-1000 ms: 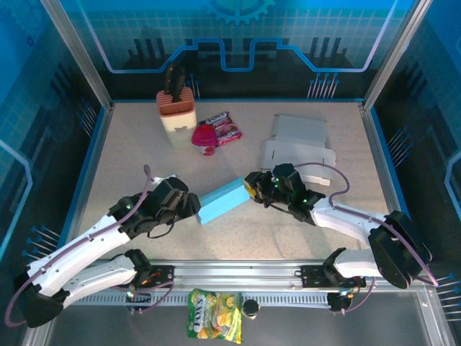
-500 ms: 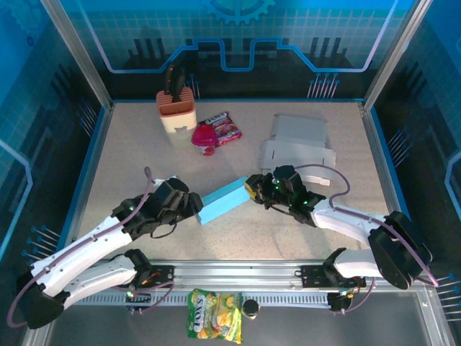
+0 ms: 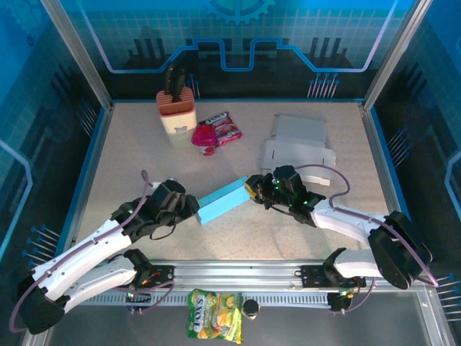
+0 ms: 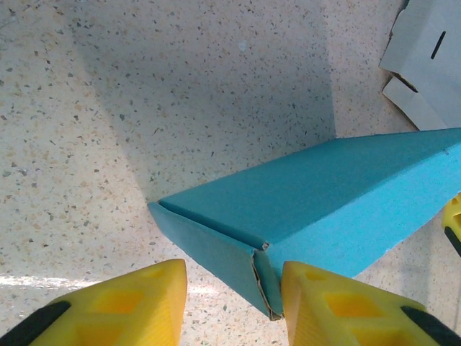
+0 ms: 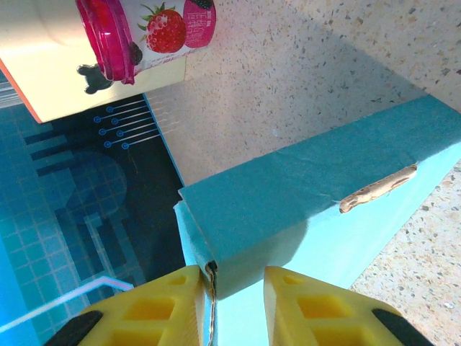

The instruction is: Fold the paper box

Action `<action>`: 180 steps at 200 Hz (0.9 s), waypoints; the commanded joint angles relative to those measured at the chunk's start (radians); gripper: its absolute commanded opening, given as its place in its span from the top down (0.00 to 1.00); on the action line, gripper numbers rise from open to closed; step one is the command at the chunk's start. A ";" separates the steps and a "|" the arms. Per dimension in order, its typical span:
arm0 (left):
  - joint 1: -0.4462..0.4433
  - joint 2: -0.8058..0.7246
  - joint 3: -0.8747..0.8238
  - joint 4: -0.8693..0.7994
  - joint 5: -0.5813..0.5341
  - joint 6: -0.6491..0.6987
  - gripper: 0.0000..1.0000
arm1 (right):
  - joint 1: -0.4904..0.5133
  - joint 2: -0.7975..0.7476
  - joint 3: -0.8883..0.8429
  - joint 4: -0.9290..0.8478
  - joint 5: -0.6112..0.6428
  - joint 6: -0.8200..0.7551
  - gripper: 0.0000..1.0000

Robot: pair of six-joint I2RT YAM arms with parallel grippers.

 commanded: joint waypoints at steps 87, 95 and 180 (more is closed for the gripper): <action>0.004 0.012 -0.105 0.013 0.029 -0.005 0.80 | -0.006 0.023 -0.084 -0.164 0.007 0.011 0.80; 0.005 0.013 -0.105 0.014 0.030 -0.003 0.82 | -0.006 0.022 -0.090 -0.164 0.006 0.013 0.80; -0.161 0.092 0.006 -0.020 -0.099 0.028 0.87 | 0.012 -0.222 0.037 -0.437 0.082 -0.189 0.25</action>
